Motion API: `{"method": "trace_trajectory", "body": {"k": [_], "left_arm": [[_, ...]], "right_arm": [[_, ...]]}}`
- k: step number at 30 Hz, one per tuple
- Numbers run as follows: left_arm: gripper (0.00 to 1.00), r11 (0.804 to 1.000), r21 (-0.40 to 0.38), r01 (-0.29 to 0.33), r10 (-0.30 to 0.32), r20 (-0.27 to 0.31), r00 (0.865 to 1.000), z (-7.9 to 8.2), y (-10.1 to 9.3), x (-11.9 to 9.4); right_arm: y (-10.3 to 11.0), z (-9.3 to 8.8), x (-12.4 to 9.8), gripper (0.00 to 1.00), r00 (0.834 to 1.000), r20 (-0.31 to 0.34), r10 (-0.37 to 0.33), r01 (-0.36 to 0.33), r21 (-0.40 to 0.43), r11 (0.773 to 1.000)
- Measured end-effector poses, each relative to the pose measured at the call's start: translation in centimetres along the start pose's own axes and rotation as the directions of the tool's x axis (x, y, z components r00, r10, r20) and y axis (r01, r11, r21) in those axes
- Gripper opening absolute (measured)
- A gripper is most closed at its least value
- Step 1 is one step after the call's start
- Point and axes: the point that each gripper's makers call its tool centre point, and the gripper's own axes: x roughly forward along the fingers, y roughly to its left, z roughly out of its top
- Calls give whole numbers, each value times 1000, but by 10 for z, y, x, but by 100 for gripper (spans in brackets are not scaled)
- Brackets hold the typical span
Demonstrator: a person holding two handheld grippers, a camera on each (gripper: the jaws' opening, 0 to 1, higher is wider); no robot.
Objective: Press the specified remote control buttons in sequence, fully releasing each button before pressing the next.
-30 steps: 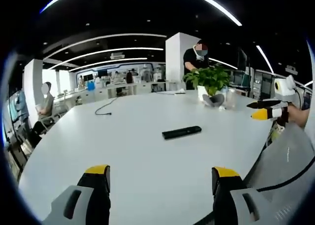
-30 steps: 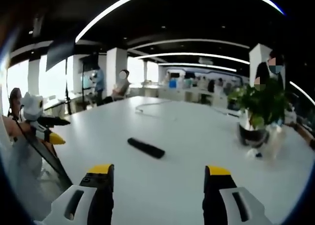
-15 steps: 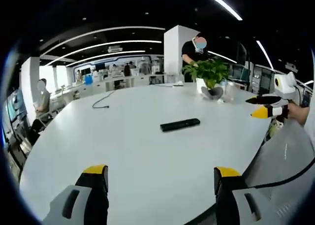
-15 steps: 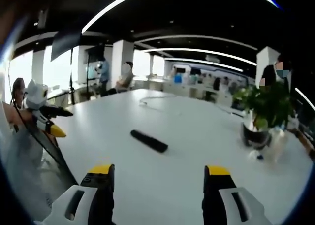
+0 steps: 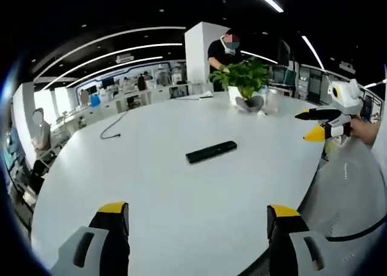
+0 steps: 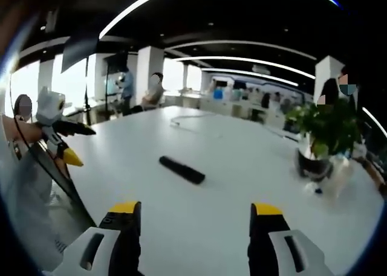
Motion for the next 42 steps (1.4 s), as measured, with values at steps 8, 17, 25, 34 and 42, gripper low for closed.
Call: {"method": "trace_trajectory", "body": {"k": [8,17,25,34,42], "left_arm": [[100,992,85,92,-89,-40,995,11,-22,20],[100,976,134,175,-167,-62,984,23,-40,43],[99,965,141,219,-208,-86,974,24,-45,55],[97,939,244,241,-210,-147,967,21,-39,68],[96,941,181,285,-265,-130,955,35,-34,77]], "right_arm": [[-2,-1,0,71,1000,-1,-10,10,-12,1000],[-4,-2,0,70,1000,-2,-16,16,-10,1000],[-5,0,-2,70,1000,3,-27,27,-1,1000],[-5,-2,-2,68,1000,-9,-26,26,-5,1000],[-3,-1,-1,68,1000,-8,-15,15,-15,1000]]}}
